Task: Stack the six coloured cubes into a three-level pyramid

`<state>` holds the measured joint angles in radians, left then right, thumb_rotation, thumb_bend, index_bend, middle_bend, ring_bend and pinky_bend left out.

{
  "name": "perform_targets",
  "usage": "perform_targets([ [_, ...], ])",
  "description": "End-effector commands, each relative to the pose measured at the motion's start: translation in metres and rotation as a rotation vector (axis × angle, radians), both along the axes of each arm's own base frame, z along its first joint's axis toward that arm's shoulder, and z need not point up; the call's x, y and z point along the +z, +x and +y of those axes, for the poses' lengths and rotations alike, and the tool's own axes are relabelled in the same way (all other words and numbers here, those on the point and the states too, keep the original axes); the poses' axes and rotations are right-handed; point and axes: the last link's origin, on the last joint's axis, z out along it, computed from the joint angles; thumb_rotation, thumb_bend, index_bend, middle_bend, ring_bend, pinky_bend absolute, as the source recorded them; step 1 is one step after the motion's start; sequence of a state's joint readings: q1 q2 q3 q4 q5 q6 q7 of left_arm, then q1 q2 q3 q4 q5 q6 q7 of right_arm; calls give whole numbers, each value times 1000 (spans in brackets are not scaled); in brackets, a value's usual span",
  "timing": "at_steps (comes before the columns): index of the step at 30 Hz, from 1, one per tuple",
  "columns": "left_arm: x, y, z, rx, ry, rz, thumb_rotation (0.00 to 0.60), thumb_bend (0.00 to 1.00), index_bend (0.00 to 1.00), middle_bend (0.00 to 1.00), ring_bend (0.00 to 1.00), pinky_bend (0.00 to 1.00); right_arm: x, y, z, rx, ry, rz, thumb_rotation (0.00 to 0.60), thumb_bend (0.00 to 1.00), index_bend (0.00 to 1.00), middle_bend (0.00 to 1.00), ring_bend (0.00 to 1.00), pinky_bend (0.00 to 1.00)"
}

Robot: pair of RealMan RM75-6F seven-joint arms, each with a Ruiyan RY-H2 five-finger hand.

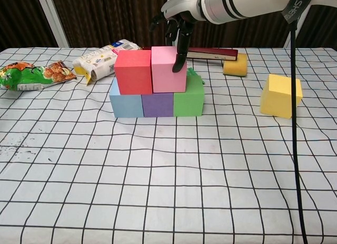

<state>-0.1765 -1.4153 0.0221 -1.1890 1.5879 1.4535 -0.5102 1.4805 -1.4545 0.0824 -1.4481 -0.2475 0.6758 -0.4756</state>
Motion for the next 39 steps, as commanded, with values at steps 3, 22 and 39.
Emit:
perform_targets([
  [3,1,0,0,1,1,-1,600,4,75,167,41,67,-1,0,0,-2,1,0,600,109,0,632,163,0],
  [22,0,-1,0,3,-3,1,600,4,75,167,41,67,-1,-3,2,-3,6,1,600,114,0,632,163,0],
  [39,1,-2,1,7,-2,-2,600,3,75,167,40,67,-2,0,2,-1,-4,-9,600,118,0,632,164,0],
])
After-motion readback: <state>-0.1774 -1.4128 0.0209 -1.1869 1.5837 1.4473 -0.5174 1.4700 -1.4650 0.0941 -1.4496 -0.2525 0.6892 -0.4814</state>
